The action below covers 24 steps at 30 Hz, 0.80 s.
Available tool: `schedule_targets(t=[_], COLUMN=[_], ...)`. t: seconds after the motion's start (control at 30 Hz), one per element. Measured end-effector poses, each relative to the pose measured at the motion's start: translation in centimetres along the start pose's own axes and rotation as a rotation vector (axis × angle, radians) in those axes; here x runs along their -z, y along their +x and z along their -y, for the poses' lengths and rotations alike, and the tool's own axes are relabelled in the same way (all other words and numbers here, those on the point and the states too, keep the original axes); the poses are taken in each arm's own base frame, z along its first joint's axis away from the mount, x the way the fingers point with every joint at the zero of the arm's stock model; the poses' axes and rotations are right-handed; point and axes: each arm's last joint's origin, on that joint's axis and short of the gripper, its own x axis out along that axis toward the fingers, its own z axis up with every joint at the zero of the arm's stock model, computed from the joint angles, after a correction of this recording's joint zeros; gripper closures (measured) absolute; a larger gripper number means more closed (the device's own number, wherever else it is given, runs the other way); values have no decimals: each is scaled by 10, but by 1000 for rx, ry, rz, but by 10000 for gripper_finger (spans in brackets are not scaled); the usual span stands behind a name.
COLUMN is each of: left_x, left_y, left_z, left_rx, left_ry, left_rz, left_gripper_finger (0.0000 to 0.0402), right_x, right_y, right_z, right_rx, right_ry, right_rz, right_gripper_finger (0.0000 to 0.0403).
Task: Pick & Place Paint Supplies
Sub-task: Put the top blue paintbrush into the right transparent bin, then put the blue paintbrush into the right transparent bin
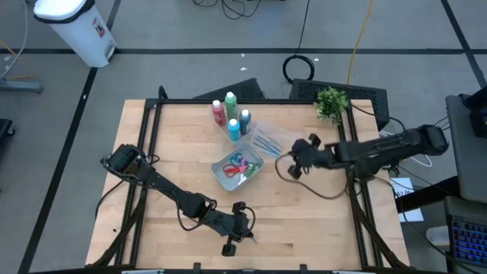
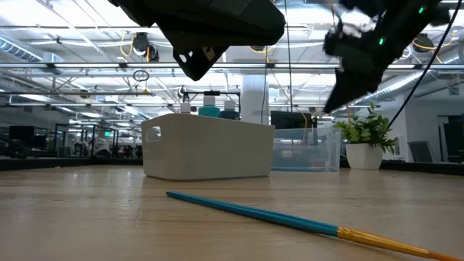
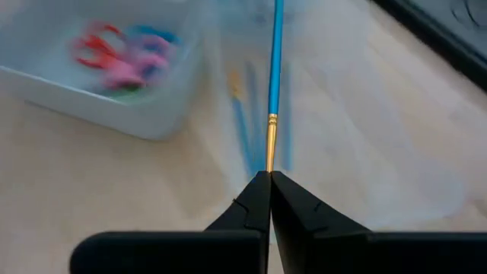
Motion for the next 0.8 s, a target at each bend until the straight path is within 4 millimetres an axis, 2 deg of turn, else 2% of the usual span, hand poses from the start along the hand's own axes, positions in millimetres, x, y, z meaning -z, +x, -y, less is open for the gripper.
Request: schedule_targets(t=[0.2, 0.43, 0.53, 0.7, 0.8], left_x=[0, 0, 0, 0, 3], left_y=[0, 0, 0, 0, 0], left_z=[0, 0, 0, 0, 5], left_rx=[0, 0, 0, 11, 46], left_ry=[0, 0, 0, 8, 83], left_rz=[0, 0, 0, -4, -26], left_gripper_finger=[376, 376, 376, 375, 375], right_x=[6, 15, 15, 12, 9], right_y=[19, 28, 28, 28, 24], right_z=[29, 33, 33, 29, 25], right_rx=[25, -16, -22, -49, -110], right_ry=[69, 85, 79, 89, 94], right_rz=[-98, -84, -77, -38, -15], right_gripper_finger=[403, 396, 370, 293, 253])
